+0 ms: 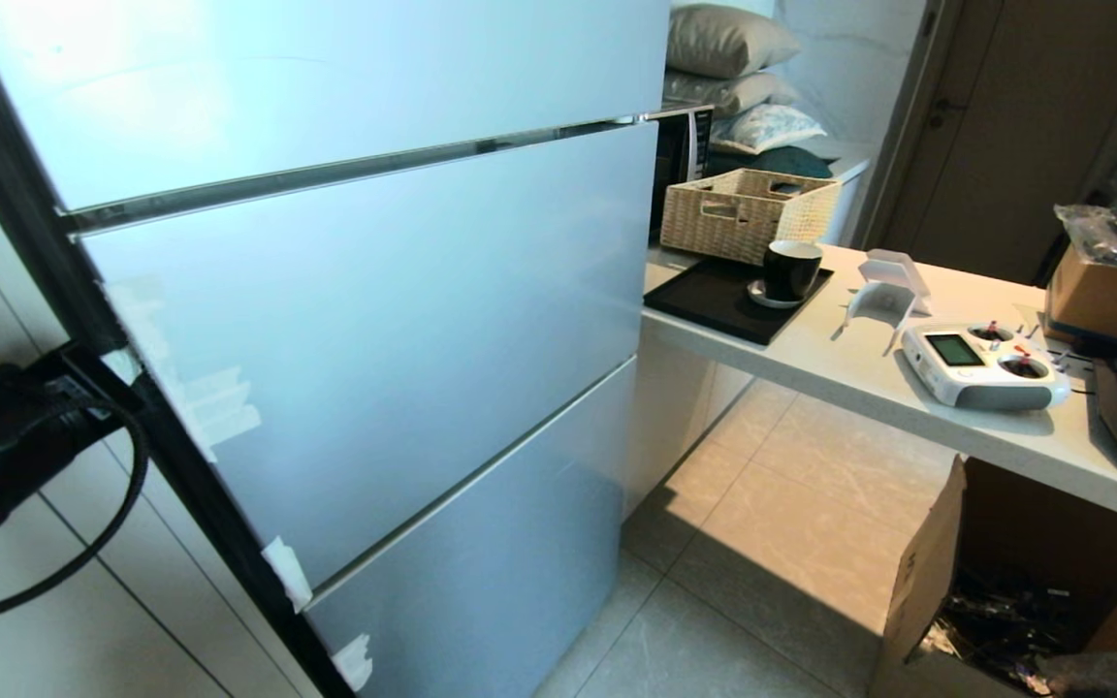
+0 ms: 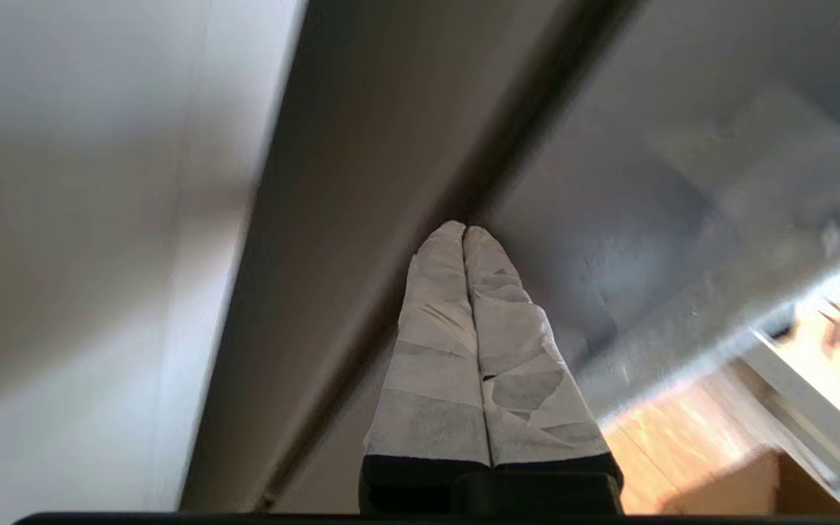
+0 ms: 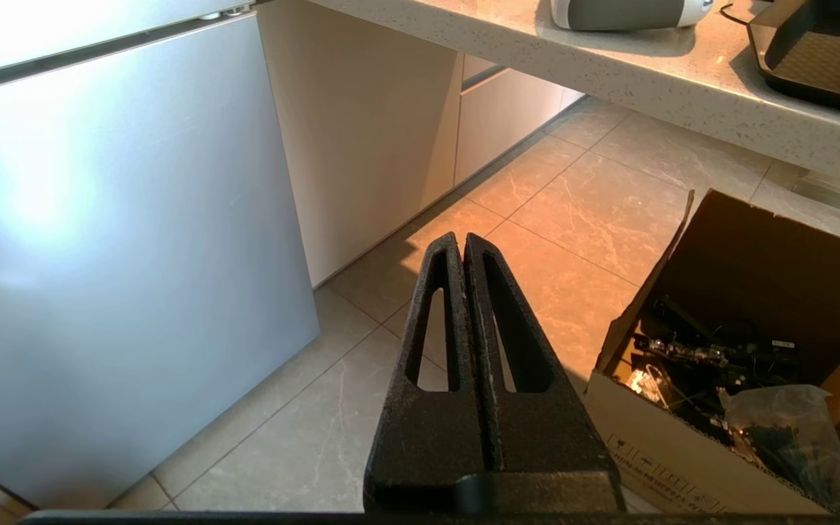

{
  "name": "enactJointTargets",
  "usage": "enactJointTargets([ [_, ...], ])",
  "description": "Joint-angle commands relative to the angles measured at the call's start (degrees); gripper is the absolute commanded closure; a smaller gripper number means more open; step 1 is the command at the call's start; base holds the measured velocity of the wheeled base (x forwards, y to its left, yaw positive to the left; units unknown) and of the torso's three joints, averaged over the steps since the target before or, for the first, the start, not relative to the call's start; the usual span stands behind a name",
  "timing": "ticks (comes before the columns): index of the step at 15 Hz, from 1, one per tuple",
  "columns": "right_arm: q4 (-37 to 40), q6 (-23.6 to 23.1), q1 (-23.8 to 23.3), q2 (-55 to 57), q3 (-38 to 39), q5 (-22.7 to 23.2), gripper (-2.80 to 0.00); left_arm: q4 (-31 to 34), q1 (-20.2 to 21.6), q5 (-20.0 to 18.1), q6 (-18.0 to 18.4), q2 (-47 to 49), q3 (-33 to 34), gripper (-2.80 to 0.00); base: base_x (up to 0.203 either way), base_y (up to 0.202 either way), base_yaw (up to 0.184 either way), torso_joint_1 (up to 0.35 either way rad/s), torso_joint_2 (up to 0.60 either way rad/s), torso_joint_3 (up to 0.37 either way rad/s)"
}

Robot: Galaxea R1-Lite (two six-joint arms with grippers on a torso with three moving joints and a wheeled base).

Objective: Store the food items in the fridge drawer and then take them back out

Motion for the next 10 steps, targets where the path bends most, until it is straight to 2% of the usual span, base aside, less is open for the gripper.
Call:
enactJointTargets([
  [1,0.0,0.0,0.0,0.0,0.0,0.0,0.00,0.2,-0.5,-2.0,-0.6,-1.1,0.7,0.00,0.000,0.000,0.000,0.000,0.00,0.000],
  [4,0.0,0.0,0.0,0.0,0.0,0.0,0.00,0.2,-0.9,-4.5,-0.6,-1.8,2.1,0.00,0.000,0.000,0.000,0.000,0.00,0.000],
  [10,0.0,0.0,0.0,0.0,0.0,0.0,0.00,0.2,-3.5,-6.4,-0.6,-2.5,2.9,0.00,0.000,0.000,0.000,0.000,0.00,0.000],
])
